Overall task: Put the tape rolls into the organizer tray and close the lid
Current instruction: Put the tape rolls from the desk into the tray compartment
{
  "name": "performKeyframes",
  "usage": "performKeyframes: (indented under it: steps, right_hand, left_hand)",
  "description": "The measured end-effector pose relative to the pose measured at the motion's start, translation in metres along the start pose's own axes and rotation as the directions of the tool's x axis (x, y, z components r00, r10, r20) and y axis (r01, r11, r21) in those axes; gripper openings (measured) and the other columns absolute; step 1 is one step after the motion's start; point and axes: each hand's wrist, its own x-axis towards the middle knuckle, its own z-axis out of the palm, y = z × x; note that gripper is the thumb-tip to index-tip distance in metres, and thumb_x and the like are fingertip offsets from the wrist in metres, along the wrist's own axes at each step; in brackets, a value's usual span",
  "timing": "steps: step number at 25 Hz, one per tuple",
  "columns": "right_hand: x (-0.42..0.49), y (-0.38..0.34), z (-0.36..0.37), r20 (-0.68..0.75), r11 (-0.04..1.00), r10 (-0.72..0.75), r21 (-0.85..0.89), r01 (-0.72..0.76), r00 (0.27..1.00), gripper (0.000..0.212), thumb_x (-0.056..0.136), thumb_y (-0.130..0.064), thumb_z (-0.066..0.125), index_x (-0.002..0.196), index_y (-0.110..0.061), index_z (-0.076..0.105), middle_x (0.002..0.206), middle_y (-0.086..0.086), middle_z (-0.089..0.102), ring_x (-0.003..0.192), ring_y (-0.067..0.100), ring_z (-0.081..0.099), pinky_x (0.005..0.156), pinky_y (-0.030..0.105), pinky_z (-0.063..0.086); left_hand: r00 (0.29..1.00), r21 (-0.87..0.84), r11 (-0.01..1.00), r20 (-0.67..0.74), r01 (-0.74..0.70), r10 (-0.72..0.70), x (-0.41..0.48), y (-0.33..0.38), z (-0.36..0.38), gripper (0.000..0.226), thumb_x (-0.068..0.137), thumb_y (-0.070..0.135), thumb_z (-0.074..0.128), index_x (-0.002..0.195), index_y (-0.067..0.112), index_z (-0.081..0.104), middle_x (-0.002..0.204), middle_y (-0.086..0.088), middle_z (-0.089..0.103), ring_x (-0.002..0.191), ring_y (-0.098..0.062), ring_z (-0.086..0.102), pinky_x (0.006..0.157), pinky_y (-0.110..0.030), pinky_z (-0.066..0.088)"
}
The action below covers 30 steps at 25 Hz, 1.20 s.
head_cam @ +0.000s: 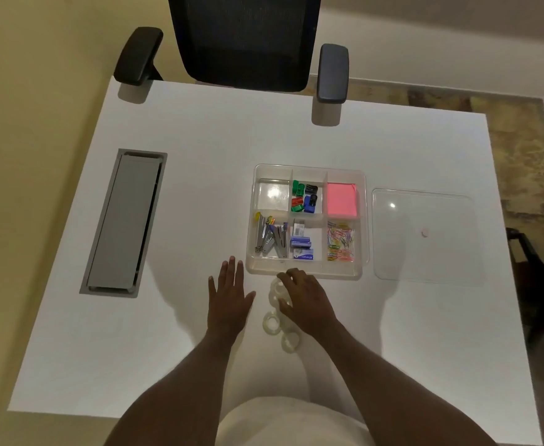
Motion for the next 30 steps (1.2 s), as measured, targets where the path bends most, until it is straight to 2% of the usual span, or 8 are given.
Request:
performKeyframes:
  steps: [5,10,13,16,19,22,25,30]
  right_hand:
    - [0.034,-0.016,-0.019,-0.183,0.995,-0.035,0.080,0.051,0.983,0.060,0.086,-0.043,0.074,0.136,-0.020,0.050,0.136,0.006,0.059,0.121,0.023,0.058,0.100,0.037,0.053]
    - [0.114,-0.016,-0.070,-0.281,0.995,0.058,0.089,-0.034,0.958,0.059,0.087,-0.036,0.075,0.139,-0.018,0.052,0.136,0.009,0.054,0.119,0.024,0.057,0.099,0.037,0.053]
    - [0.164,-0.009,-0.092,-0.267,0.990,0.139,0.057,-0.128,0.954,0.054,0.088,-0.030,0.074,0.136,-0.014,0.054,0.131,0.010,0.056,0.116,0.026,0.058,0.097,0.037,0.050]
    - [0.202,-0.003,-0.101,-0.198,0.979,0.165,-0.085,-0.185,0.966,0.039,0.089,-0.024,0.072,0.123,-0.010,0.059,0.118,0.010,0.061,0.107,0.028,0.060,0.090,0.038,0.048]
    - [0.225,0.002,-0.096,-0.104,0.957,0.138,-0.242,-0.160,0.985,0.027,0.093,-0.019,0.065,0.117,-0.008,0.060,0.113,0.011,0.063,0.104,0.029,0.061,0.089,0.038,0.049]
    - [0.235,0.004,-0.087,-0.081,0.937,0.102,-0.328,-0.123,0.992,0.020,0.097,-0.015,0.054,0.114,-0.007,0.061,0.109,0.011,0.066,0.102,0.030,0.062,0.087,0.039,0.048]
    - [0.241,0.001,-0.082,-0.083,0.938,0.080,-0.330,-0.103,0.993,0.020,0.098,-0.015,0.053,0.115,-0.008,0.060,0.110,0.011,0.066,0.103,0.030,0.061,0.089,0.040,0.047]
    - [0.228,0.000,-0.088,-0.119,0.955,0.080,-0.277,-0.110,0.990,0.024,0.091,-0.017,0.066,0.113,-0.010,0.061,0.110,0.008,0.065,0.103,0.029,0.060,0.088,0.039,0.048]
  left_hand:
    - [0.999,-0.006,0.999,-0.018,0.032,-0.032,0.004,0.004,0.003,0.083,0.104,0.060,0.035,0.166,0.020,-0.004,0.174,-0.005,-0.015,0.162,-0.025,-0.011,0.131,-0.055,0.001]
    - [0.998,-0.005,1.000,-0.068,0.006,-0.006,0.004,-0.008,0.014,0.080,0.106,0.057,0.035,0.166,0.023,-0.006,0.173,0.000,-0.017,0.161,-0.020,-0.014,0.132,-0.051,-0.001]
    - [0.997,-0.027,1.000,-0.078,0.005,-0.008,0.007,-0.013,0.019,0.080,0.105,0.058,0.035,0.165,0.027,-0.007,0.173,0.005,-0.020,0.160,-0.016,-0.017,0.132,-0.049,-0.005]
    - [0.996,-0.040,0.999,-0.089,0.004,-0.008,0.008,-0.014,0.024,0.082,0.104,0.058,0.037,0.165,0.029,-0.009,0.171,0.006,-0.023,0.160,-0.015,-0.020,0.132,-0.049,-0.005]
    - [0.994,-0.060,0.998,-0.110,0.015,-0.022,0.010,-0.013,0.028,0.084,0.104,0.055,0.043,0.165,0.028,-0.008,0.171,0.006,-0.021,0.160,-0.016,-0.018,0.132,-0.049,-0.004]
    - [0.993,-0.053,0.998,-0.115,0.032,-0.038,0.012,-0.011,0.029,0.085,0.103,0.054,0.045,0.163,0.029,-0.011,0.170,0.006,-0.022,0.159,-0.017,-0.019,0.130,-0.048,-0.008]
    - [0.993,-0.059,0.997,-0.106,0.039,-0.045,0.013,-0.010,0.030,0.086,0.104,0.054,0.044,0.161,0.029,-0.015,0.170,0.006,-0.025,0.158,-0.017,-0.024,0.128,-0.047,-0.013]
    - [0.995,-0.074,0.997,-0.096,0.029,-0.036,0.011,-0.011,0.028,0.086,0.104,0.054,0.043,0.162,0.030,-0.015,0.170,0.006,-0.026,0.159,-0.017,-0.021,0.129,-0.048,-0.010]
